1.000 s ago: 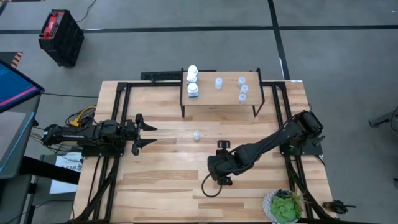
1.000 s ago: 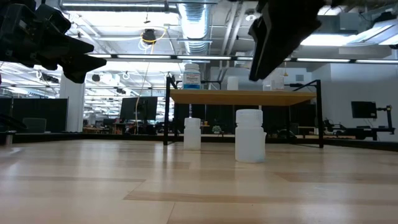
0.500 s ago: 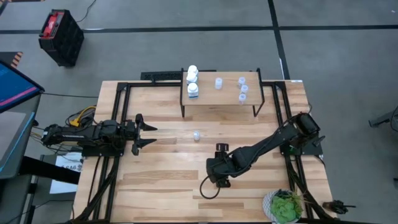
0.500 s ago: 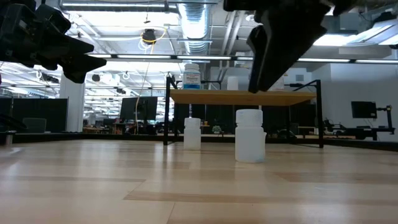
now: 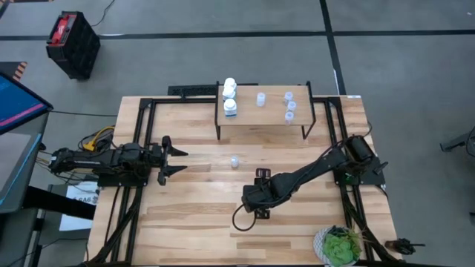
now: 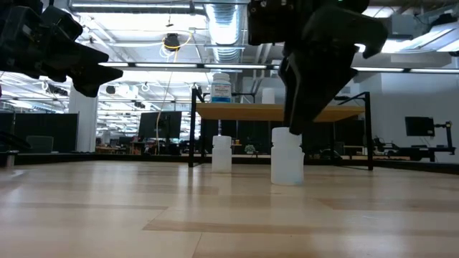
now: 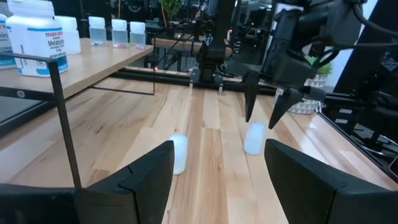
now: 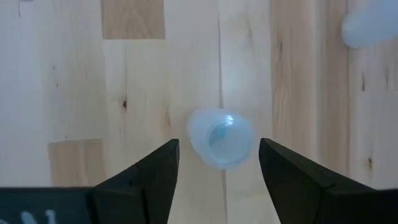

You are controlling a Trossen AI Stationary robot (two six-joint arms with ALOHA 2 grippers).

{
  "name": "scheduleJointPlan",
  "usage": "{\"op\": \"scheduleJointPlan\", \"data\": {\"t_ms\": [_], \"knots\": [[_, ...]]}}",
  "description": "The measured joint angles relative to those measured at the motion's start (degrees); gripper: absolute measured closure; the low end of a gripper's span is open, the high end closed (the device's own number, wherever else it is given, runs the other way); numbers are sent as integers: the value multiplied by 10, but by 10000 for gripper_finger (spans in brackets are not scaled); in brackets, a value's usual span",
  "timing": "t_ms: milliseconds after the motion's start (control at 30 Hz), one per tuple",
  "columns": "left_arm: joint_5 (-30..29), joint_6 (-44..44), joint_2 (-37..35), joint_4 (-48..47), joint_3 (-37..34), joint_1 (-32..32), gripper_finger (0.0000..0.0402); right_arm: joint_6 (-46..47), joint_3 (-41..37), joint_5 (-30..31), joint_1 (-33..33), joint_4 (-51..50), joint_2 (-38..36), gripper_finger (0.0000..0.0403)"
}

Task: Pick and place medicine bottles onto shelf by color
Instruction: Put the bottom white pill bottle on the shelf aligned with the other white pill bottle

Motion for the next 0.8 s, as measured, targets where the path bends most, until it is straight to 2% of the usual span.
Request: {"op": "scheduleJointPlan", "data": {"t_ms": [800], "knots": [[0, 0, 1, 0, 0, 0, 164, -15, -1, 1, -12, 8, 10, 159]]}}
